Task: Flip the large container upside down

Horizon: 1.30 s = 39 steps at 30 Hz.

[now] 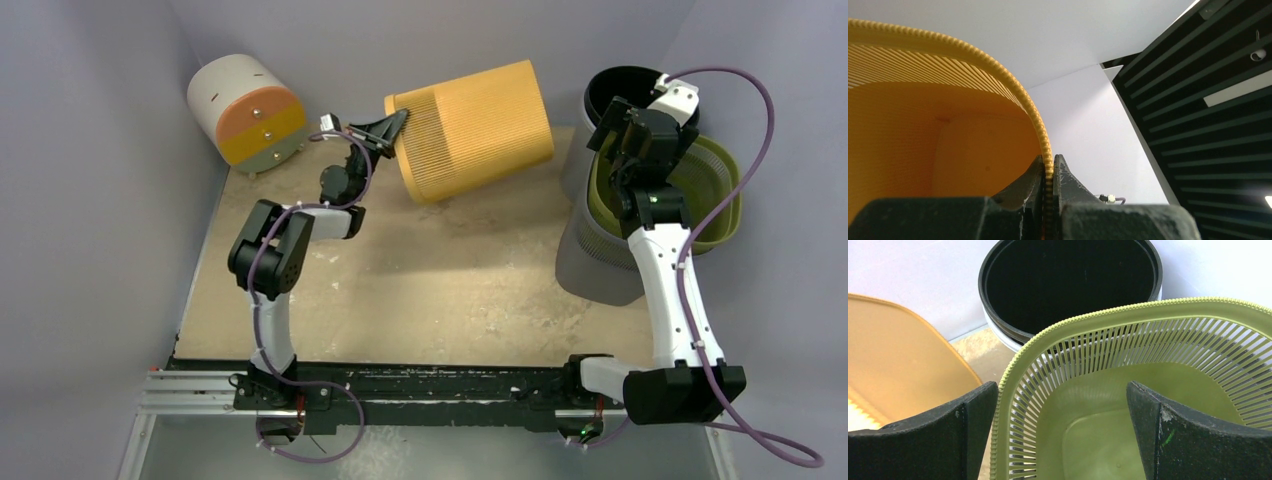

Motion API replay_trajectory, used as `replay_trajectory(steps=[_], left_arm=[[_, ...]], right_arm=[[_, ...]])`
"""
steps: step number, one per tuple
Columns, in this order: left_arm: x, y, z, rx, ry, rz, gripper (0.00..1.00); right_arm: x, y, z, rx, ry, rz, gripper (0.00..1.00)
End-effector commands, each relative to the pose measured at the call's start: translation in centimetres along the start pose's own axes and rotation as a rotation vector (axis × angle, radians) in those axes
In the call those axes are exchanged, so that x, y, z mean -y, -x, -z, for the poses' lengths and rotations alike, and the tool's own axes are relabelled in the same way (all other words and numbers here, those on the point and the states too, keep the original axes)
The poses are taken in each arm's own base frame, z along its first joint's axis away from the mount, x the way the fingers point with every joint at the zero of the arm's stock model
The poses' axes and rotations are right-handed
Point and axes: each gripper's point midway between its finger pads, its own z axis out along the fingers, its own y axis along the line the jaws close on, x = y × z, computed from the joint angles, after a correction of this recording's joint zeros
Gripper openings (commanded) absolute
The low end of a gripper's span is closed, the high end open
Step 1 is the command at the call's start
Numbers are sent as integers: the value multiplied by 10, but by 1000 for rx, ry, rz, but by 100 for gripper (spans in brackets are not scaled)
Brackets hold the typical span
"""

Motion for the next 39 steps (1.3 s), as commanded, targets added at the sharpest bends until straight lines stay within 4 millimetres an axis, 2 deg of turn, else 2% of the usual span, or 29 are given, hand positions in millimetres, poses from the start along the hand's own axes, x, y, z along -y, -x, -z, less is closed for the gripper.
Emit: replay_trajectory(steps=[1, 5, 10, 14, 16, 21, 25, 34, 39], left_arm=[[31, -7, 3, 25, -211, 122, 0], [-19, -3, 15, 49, -112, 137, 0], [-44, -4, 28, 16, -45, 92, 0], [-71, 14, 58, 31, 67, 44, 0], [-78, 21, 71, 30, 107, 17, 0], [-83, 28, 87, -7, 149, -35, 0], [-99, 44, 108, 5, 217, -54, 0], [-130, 66, 148, 38, 345, -113, 0], [-131, 72, 157, 38, 365, -131, 24]], right_arm=[[2, 8, -4, 37, -15, -10, 100], [2, 9, -3, 41, -11, -13, 100], [1, 5, -4, 37, -4, -12, 100], [-2, 2, -6, 31, 4, -14, 100], [-4, -1, -8, 27, 11, -17, 100], [-7, -9, -13, 4, 17, -12, 100], [-7, -9, -11, 6, 18, -20, 100], [-10, -8, -12, 2, 32, -22, 100], [-12, -12, -13, -7, 38, -26, 100]])
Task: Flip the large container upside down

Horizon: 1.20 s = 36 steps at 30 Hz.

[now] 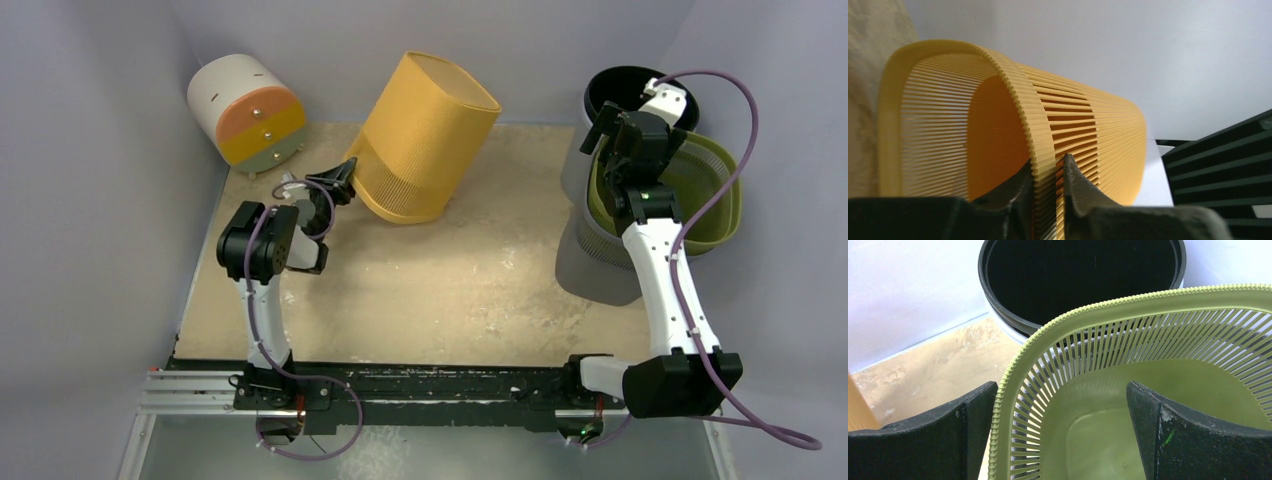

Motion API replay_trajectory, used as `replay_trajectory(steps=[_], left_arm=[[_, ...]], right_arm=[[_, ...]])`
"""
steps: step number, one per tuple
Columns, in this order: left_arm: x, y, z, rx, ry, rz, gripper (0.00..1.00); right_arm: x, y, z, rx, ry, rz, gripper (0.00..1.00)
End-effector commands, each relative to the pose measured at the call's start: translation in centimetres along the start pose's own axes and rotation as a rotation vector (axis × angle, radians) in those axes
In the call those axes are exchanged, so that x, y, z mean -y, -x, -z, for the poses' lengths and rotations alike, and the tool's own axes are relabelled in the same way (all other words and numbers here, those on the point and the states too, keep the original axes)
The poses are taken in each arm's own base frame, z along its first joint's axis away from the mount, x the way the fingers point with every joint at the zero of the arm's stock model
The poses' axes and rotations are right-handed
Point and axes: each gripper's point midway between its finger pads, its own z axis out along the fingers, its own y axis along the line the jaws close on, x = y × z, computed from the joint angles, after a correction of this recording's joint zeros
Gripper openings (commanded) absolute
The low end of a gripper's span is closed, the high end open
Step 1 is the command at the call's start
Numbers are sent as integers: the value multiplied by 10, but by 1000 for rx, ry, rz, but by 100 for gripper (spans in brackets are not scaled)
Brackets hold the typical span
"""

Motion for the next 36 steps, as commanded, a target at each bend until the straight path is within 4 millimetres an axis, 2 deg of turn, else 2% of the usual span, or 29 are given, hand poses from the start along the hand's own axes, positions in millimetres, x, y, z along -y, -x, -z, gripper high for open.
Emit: replay_trajectory(steps=[1, 4, 13, 15, 18, 23, 29, 34, 36], left_arm=[[-19, -19, 30, -135, -36, -217, 28], [-22, -15, 32, -129, -25, -221, 39], [-29, -16, 33, -146, -14, -225, 42], [-32, -17, 33, -157, -9, -228, 50], [-37, -18, 36, -178, 5, -234, 56], [-56, -9, 46, -170, 67, -207, 60], [-81, -7, 60, -180, 193, -233, 63], [-100, -3, 79, -169, 367, -306, 65], [-112, 2, 92, -164, 490, -354, 65]], right_arm=[[-3, 9, 1, 29, 17, -37, 100], [-4, 8, 0, 25, 20, -38, 100], [-1, 8, 2, 28, 14, -34, 100], [-1, 6, 2, 26, 15, -32, 100], [-1, 6, 3, 25, 17, -32, 100], [-5, 3, 1, 16, 33, -31, 100], [-5, 3, 2, 15, 38, -28, 100], [-7, 2, 2, 13, 49, -26, 100], [-9, 1, 2, 9, 61, -27, 100]])
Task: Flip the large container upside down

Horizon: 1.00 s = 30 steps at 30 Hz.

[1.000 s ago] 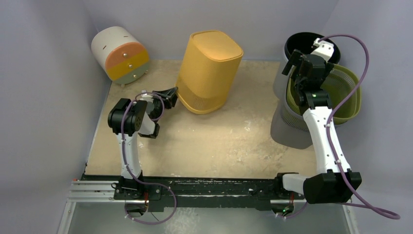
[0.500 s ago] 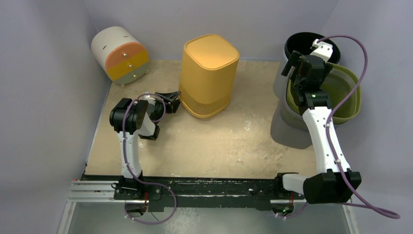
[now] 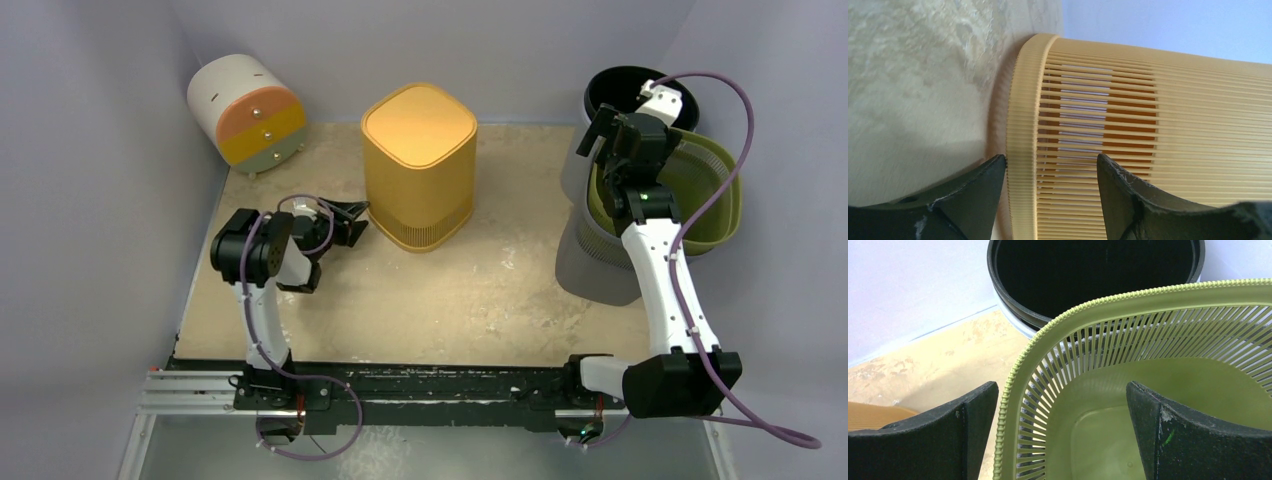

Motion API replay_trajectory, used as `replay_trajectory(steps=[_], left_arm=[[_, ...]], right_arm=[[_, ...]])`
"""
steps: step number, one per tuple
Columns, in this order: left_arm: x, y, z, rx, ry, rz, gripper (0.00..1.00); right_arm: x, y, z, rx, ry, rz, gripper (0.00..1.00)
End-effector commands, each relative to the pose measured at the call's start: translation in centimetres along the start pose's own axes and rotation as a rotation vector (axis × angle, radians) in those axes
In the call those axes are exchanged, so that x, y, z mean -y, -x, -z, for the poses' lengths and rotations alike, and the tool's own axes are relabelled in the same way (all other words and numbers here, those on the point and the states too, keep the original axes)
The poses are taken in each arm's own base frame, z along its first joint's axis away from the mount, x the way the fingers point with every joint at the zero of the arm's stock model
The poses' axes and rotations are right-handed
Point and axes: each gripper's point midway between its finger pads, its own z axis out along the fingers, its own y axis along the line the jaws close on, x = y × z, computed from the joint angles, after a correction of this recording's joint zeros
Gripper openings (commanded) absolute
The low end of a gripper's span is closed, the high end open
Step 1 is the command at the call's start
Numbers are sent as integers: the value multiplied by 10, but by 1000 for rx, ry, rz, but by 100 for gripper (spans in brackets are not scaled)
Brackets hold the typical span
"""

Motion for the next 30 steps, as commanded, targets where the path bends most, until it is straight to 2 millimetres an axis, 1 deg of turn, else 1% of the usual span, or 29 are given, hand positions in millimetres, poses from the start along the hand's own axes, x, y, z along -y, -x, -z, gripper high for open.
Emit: replay_trajectory(steps=[1, 3, 5, 6, 8, 9, 12, 15, 17, 21, 24, 25, 27, 30], left_arm=[[-25, 3, 18, -3, 235, -155, 66], [-37, 11, 30, -2, 403, -244, 66], [-36, 24, 43, 20, 533, -330, 67], [-29, 32, 50, 43, 575, -369, 67], [-19, 37, 61, 43, 633, -425, 68], [-8, 37, 64, 39, 627, -443, 68], [22, 37, 76, 54, 587, -490, 68], [44, 38, 83, 86, 542, -507, 68], [51, 32, 80, 59, 509, -487, 68], [59, 10, 68, -8, 476, -498, 68], [62, -12, 59, -52, 451, -507, 68], [62, -19, 55, -66, 441, -506, 68], [62, -33, 47, -91, 421, -495, 68], [63, -57, 36, -145, 374, -464, 68]], right_arm=[[-5, 9, 4, 27, 39, -26, 100], [-6, 9, 4, 27, 46, -28, 100], [-6, 10, 5, 28, 46, -27, 100], [-6, 10, 6, 28, 50, -26, 100], [-2, 16, 8, 46, 31, -25, 100], [-2, 20, 9, 59, 31, -10, 100], [-4, 22, 14, 64, 57, -10, 100], [-9, 25, 17, 58, 84, -12, 100], [-14, 28, 21, 57, 116, -16, 100], [-16, 38, 25, 58, 132, -9, 100], [-15, 48, 30, 75, 137, -7, 100], [-18, 52, 33, 80, 152, -7, 100], [-28, 54, 39, 70, 214, -16, 100], [-33, 56, 38, 68, 235, -25, 100]])
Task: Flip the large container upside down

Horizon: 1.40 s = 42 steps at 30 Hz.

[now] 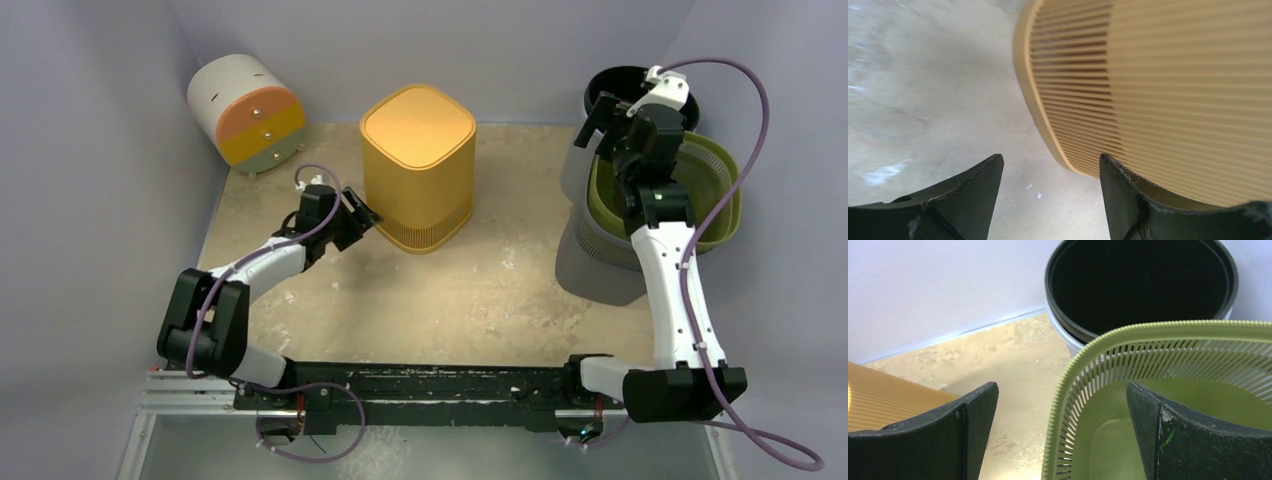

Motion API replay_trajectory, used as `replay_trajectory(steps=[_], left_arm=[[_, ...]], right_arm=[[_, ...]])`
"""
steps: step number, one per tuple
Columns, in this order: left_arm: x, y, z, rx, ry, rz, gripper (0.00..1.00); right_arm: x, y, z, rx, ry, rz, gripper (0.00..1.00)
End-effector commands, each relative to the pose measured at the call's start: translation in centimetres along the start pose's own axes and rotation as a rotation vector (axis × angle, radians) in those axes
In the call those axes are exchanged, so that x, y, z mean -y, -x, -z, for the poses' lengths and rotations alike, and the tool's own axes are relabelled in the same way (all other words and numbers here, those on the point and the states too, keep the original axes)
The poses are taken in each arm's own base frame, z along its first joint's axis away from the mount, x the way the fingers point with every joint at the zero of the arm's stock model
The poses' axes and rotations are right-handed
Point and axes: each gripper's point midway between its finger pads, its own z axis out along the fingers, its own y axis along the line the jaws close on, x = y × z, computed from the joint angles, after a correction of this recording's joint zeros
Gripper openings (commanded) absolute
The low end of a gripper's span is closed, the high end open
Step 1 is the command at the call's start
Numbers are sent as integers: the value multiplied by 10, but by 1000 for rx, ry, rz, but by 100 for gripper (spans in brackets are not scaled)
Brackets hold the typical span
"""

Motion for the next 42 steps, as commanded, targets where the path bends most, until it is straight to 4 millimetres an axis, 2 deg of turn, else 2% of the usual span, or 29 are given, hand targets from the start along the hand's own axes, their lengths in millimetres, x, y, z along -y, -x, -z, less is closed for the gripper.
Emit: replay_trajectory(steps=[1, 4, 7, 9, 11, 15, 18, 25, 30, 35, 37, 40, 42], left_arm=[[45, -8, -9, -19, -143, 17, 68], [55, -20, -9, -43, -166, 12, 68], [53, -23, -9, -37, -171, 30, 67], [46, -21, -13, -9, -147, 45, 67], [42, -18, -19, 17, -134, 63, 67], [41, -9, -40, 61, -118, 97, 67], [47, 2, -57, 92, -120, 106, 67], [74, 49, -101, 133, -99, 24, 67], [89, 93, -114, 178, -82, -11, 67], [110, 129, -118, 235, -97, -40, 67], [122, 136, -118, 241, -115, -45, 67], [134, 138, -100, 238, -151, -68, 66], [133, 134, -80, 235, -153, -96, 66]], right_arm=[[-15, 25, 11, 42, 86, -13, 100], [-19, 20, 3, 30, 99, -8, 100], [-21, 10, -5, 7, 107, 19, 100], [-32, 2, -8, -23, 167, 36, 100], [-53, -7, -8, -53, 243, 58, 100], [-108, -35, -4, -117, 323, 155, 100], [-128, -52, -2, -158, 378, 157, 100], [-119, -67, 1, -183, 350, 165, 100], [-101, -63, 3, -160, 271, 179, 100], [-92, -53, 9, -143, 233, 165, 100], [-86, -49, 10, -135, 194, 158, 100], [-72, -42, 12, -121, 128, 162, 100], [-65, -37, 14, -104, 94, 159, 100]])
